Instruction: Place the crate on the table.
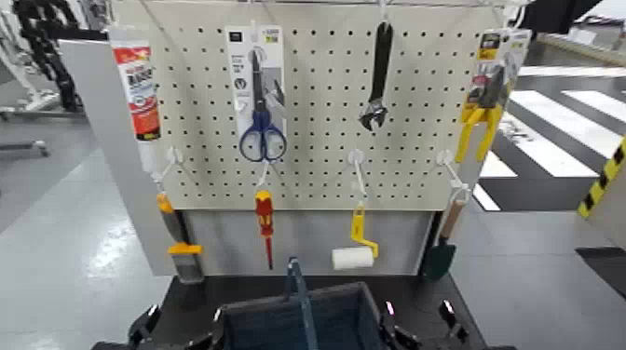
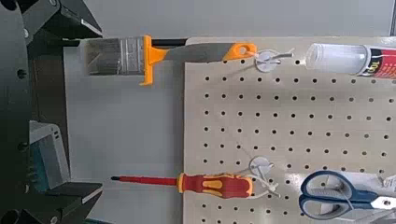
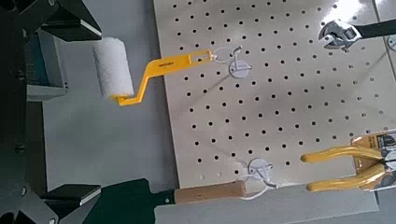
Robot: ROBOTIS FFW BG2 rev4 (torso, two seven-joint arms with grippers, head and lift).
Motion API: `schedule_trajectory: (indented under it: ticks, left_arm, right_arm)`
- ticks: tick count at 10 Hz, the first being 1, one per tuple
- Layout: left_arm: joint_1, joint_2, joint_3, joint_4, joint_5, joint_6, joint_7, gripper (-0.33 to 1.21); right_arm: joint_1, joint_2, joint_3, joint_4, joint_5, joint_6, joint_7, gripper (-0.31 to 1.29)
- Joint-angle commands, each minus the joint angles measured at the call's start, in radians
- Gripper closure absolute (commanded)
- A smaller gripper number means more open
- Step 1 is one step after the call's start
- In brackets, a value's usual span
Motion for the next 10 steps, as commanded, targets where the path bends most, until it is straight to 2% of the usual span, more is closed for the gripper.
schedule_trajectory:
  ticks: [1, 10]
  left_arm:
    - [0.010, 0.000, -0.005, 0.002, -0.010, -0.021, 0.022, 0.13]
    - [0.003, -0.002, -0.023, 0.023, -0.022, -0.069, 0.077, 0.12]
  right_arm:
    - [0.000, -0.001, 0.001, 0.000, -0.002, 0.001, 0.001, 0.15]
    - [-0.002, 0.000, -0.001, 0.000, -0.002, -0.001, 0.001, 0.14]
